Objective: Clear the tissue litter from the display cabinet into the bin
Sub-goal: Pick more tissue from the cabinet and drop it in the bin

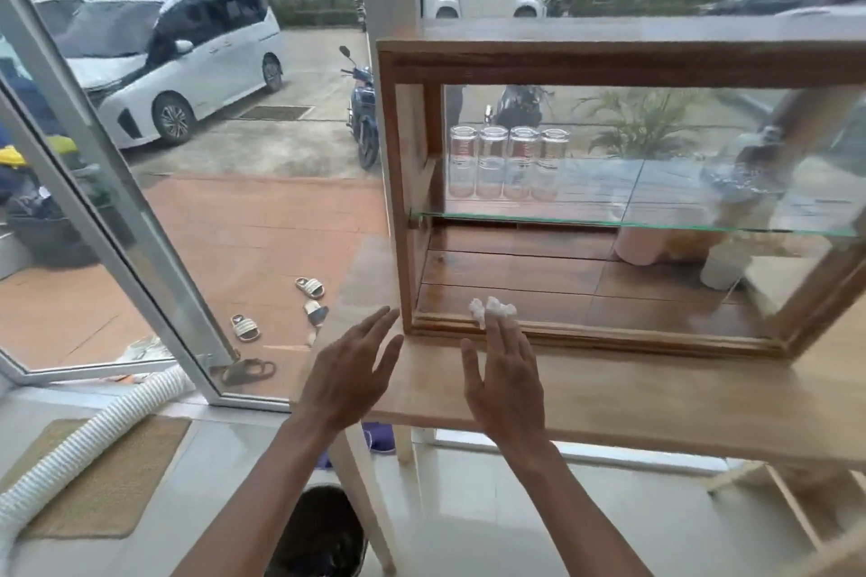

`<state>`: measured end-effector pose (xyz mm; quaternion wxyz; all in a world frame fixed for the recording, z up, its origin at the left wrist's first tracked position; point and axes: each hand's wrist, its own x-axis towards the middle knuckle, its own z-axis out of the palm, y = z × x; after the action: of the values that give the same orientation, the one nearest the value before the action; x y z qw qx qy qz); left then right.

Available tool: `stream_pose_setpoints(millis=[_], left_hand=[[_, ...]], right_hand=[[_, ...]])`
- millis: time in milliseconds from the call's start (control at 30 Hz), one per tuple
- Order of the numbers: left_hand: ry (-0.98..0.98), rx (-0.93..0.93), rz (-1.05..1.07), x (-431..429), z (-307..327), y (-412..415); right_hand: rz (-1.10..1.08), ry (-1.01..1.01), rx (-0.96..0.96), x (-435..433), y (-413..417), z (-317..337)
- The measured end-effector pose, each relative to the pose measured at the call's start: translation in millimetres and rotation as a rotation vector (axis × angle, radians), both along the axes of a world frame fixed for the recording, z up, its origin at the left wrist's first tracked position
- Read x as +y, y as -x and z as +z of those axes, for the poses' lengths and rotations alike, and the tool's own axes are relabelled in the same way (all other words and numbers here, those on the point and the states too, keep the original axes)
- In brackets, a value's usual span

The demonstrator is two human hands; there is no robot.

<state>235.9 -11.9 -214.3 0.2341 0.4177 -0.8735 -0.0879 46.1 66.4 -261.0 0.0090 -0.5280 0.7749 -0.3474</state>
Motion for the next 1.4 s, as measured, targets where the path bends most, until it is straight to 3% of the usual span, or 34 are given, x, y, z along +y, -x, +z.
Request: stream_pose_setpoints(millis=[267,567,733,1033,1400], left_hand=[[-0.047,-0.029,-0.336,-36.6,-25.1,78.1],[-0.049,-0.027,-0.508,-76.5,-40.0,127.4],[-0.047,-0.038,-0.506,-93.3,-55.4,130.6],[-0.049,0.138,-0.381,-86.1,-59.4,120.2],[-0.006,0.165,-0.319,-80.7,-69.5,110.9]], right_hand=[[-0.218,0.012,0.016,-6.1,19.2,-24.6],[-0.331,0.082,-0.004,-20.5,18.5,-36.9],[-0.384,0.118,0.007,-28.1,17.4,-34.1],[-0.377,0.118,0.130,-42.1,15.4,-29.4],[-0.371,-0.027,0.218,-51.5,26.4,-9.8]])
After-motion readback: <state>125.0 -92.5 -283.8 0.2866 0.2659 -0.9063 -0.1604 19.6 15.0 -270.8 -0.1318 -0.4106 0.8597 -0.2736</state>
